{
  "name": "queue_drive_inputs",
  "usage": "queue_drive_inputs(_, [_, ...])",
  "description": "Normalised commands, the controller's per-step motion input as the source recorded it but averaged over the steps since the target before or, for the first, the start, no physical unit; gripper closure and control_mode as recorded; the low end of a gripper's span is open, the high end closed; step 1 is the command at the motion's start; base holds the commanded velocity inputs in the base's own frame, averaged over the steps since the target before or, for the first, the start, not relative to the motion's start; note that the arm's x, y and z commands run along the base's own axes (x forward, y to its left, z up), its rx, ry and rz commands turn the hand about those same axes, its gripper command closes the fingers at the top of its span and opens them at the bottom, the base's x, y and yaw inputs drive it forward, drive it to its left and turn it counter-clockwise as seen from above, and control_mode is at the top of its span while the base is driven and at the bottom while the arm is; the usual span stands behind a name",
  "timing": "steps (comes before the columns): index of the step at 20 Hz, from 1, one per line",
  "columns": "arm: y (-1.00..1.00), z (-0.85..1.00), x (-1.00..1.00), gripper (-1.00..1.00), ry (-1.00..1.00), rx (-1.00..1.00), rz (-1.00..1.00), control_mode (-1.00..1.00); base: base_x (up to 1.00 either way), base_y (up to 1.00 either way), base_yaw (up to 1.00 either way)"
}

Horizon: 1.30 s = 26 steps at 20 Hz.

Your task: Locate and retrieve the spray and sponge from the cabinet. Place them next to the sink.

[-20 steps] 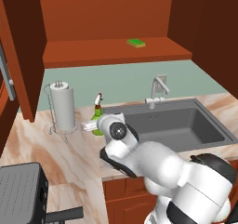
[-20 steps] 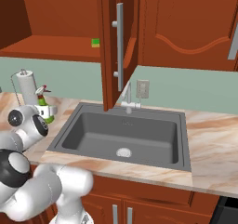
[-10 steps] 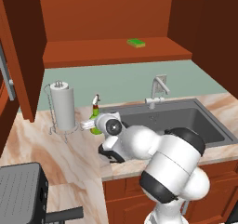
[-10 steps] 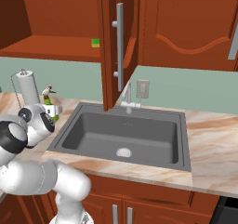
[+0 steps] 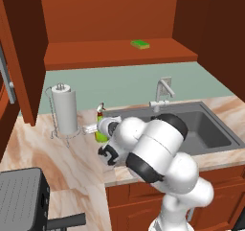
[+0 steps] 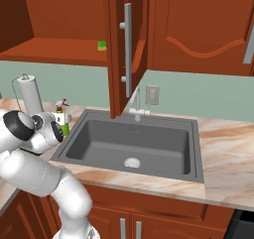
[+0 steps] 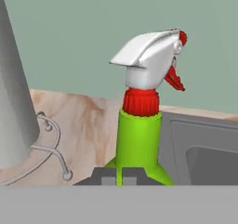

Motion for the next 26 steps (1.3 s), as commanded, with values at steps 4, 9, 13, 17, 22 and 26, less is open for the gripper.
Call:
queue_drive_inputs(4, [0.07,-0.39,0.29,1.00,0.00,0.00,0.00,-1.00,0.00,0.00,0.00])
queue_drive_inputs(9, [0.05,-0.36,0.18,1.00,0.00,0.01,0.00,-1.00,0.00,0.00,0.00])
queue_drive_inputs(13, [0.00,-0.50,0.00,1.00,-0.04,0.00,0.00,-1.00,0.00,0.00,0.00])
queue_drive_inputs(17, [-0.15,-0.70,-0.34,1.00,-0.05,-0.02,0.00,-1.00,0.00,0.00,0.00])
queue_drive_inputs(22, [-0.24,-0.72,-0.58,1.00,-0.07,-0.04,0.00,-1.00,0.00,0.00,0.00])
queue_drive_inputs(26, [-0.24,-0.62,-0.55,1.00,-0.04,-0.05,0.02,-1.00,0.00,0.00,0.00])
